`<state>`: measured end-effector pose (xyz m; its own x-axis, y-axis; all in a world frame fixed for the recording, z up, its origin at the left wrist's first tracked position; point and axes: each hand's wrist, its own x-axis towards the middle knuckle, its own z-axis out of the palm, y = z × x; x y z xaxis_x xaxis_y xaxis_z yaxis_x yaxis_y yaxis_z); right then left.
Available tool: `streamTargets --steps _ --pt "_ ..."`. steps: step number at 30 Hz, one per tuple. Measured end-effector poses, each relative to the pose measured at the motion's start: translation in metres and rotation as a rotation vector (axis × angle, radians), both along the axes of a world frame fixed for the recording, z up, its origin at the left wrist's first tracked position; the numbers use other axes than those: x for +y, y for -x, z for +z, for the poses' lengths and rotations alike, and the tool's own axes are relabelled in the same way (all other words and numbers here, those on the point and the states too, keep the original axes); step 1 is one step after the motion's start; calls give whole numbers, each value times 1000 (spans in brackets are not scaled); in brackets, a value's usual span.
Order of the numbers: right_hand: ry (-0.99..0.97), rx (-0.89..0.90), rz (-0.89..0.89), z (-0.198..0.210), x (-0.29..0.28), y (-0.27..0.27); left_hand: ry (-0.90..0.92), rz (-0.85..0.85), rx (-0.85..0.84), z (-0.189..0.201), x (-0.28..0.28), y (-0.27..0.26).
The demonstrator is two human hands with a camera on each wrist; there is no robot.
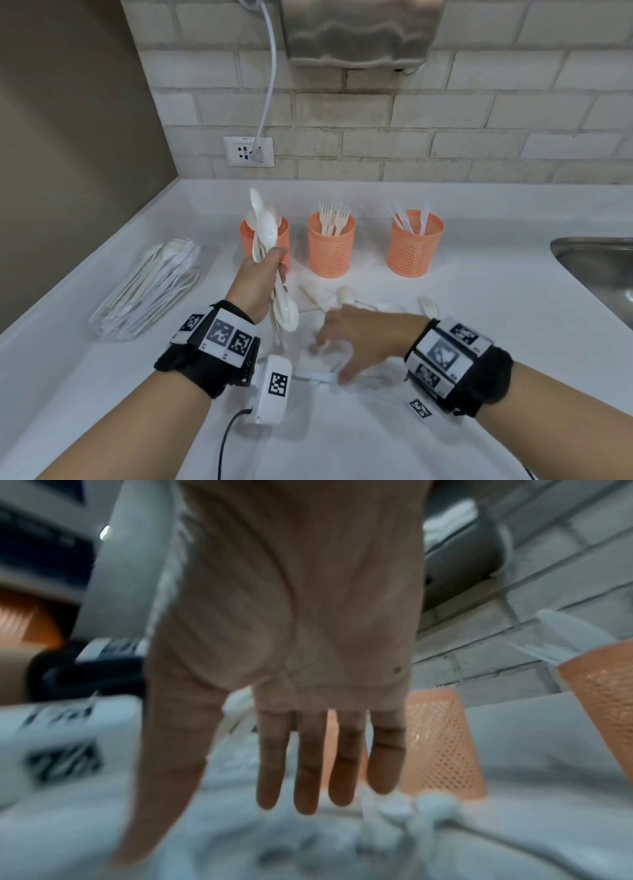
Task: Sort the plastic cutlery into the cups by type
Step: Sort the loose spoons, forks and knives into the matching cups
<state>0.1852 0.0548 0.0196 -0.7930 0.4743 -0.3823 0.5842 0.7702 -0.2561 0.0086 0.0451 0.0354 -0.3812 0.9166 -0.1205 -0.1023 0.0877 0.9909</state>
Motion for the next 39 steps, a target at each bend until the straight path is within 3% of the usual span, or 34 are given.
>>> streamTargets --steps 3,8,12,18,22,25,33,35,39 --pt "-96 -164 63 -18 -7 2 -22 -42 -41 5 -1 3" --pt "-78 -185 -132 -26 -7 3 -18 -101 -79 3 -8 1" --pt "-78 -132 -181 -29 -7 5 -40 -118 -100 3 -13 3" --pt "54 160 -427 -13 9 0 -72 -120 -73 5 -18 11" --pt "376 585 -622 7 19 -1 -84 -131 -53 -1 -18 6" --pt "560 831 -623 22 24 -2 -113 -103 -44 -4 -14 0" --pt "795 882 -568 27 25 -3 -97 -137 -167 7 3 -13" --pt "733 858 -583 27 26 -6 -102 -110 -238 8 5 -14" --pt "383 861 -729 33 34 -17 -102 -76 -258 6 10 -10"
